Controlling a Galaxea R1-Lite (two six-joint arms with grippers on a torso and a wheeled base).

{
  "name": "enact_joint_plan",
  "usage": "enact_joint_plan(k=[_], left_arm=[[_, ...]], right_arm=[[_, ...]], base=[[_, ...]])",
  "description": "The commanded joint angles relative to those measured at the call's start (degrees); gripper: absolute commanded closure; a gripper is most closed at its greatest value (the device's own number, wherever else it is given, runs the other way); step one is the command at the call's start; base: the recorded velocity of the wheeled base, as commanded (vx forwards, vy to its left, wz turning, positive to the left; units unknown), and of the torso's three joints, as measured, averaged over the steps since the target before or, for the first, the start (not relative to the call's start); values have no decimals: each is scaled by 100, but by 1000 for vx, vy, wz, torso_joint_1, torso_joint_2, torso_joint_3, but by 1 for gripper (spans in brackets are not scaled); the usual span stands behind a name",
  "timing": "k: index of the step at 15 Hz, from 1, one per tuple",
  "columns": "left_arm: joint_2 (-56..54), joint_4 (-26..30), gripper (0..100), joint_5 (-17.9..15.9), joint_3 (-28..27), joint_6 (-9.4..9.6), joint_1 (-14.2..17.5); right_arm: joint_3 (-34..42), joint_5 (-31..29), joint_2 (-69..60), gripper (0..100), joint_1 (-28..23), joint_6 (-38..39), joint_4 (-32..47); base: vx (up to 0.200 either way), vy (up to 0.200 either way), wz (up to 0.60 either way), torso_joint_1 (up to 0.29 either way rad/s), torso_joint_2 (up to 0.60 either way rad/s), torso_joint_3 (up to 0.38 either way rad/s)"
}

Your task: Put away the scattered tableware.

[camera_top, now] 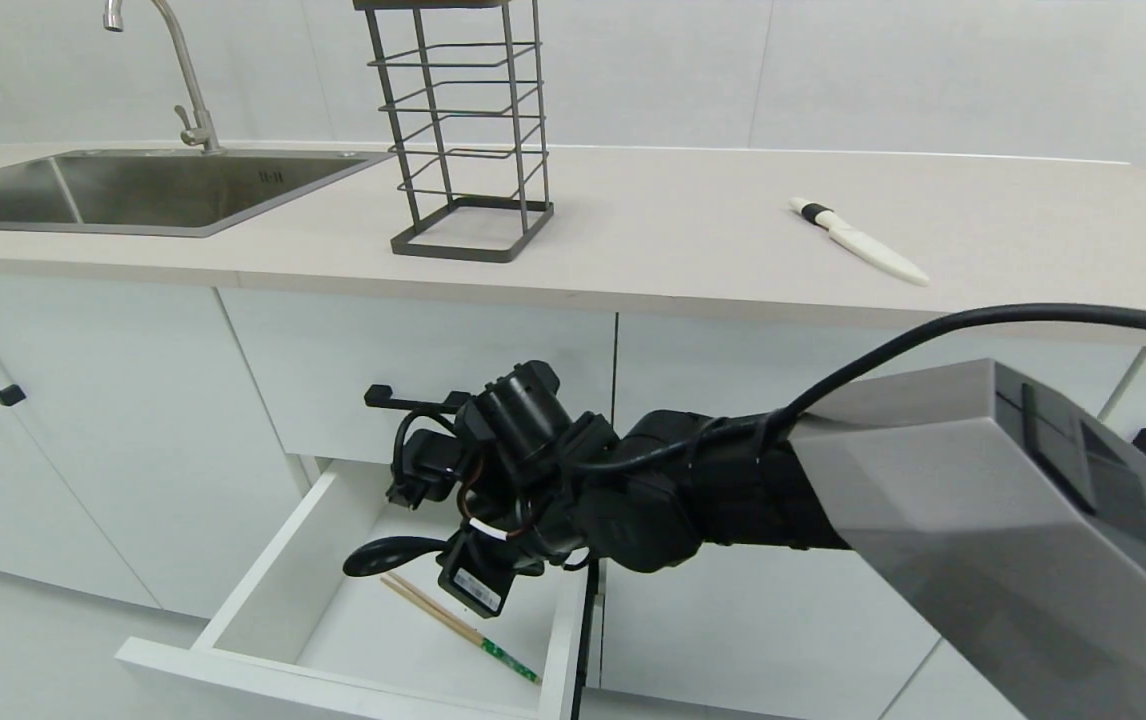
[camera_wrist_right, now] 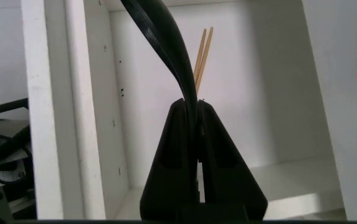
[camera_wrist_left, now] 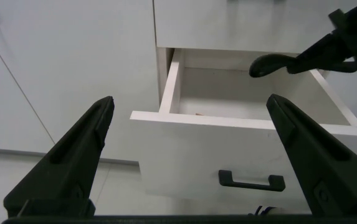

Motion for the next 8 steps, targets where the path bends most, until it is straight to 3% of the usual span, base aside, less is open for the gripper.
enact_joint_plan(k=[1, 8], left_arm=[[9, 0, 0, 1, 0, -1, 1], [9, 0, 0, 1, 0, -1, 1]], right_arm=[[-125, -5, 285, 100, 4, -4, 6], [-529, -40, 733, 100, -4, -4, -29]], base=[[0, 0, 0, 0, 0, 0], [0, 0, 0, 0, 0, 0]])
